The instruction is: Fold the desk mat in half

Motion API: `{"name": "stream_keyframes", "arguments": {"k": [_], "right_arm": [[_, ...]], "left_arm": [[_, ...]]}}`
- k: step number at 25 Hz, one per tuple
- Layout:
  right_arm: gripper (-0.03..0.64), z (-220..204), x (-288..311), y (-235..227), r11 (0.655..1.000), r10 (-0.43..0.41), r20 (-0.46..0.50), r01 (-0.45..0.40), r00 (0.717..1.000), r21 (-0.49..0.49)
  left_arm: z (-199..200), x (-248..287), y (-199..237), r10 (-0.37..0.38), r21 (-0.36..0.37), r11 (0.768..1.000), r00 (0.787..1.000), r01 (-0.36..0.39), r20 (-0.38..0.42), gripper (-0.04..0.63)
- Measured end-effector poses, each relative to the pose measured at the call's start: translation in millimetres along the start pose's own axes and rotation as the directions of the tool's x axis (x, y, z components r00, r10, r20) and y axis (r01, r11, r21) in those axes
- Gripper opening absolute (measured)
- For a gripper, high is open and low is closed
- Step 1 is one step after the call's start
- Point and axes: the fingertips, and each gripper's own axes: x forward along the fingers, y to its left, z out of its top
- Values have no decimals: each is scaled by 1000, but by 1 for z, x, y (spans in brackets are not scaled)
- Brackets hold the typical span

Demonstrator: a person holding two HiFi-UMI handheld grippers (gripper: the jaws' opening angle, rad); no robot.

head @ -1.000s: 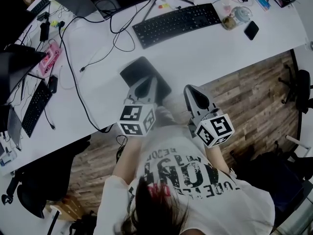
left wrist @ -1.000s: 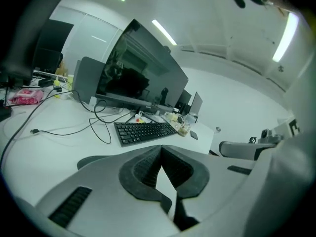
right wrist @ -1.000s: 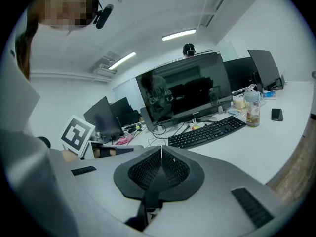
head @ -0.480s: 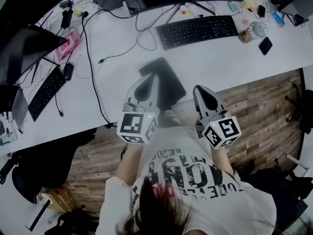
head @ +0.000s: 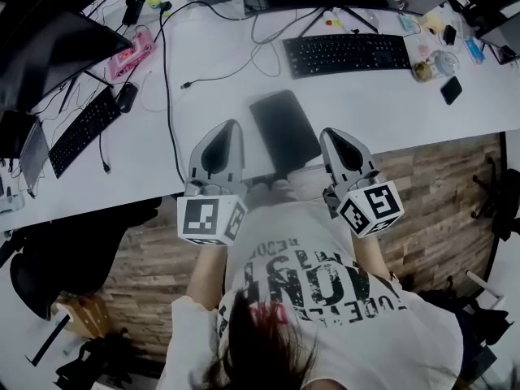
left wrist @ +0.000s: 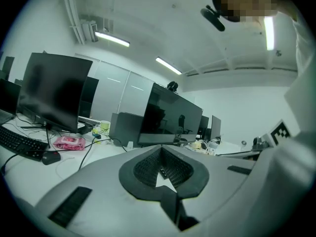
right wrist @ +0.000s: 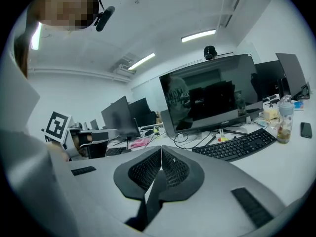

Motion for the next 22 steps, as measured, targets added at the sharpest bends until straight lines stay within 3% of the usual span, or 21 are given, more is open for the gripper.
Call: {"name": "stream_keyframes", "arguments": {"k": [9, 22], "right_arm": [[2, 6, 12, 25, 998, 44, -1, -44, 999, -36], [2, 22, 12, 39, 995, 65, 21, -63, 998, -74]], "left_arm": [[-2, -42, 31, 91, -22, 996, 996, -91, 17, 2], [-16, -78, 35, 146, -72, 987, 989, -145, 2, 2]]}}
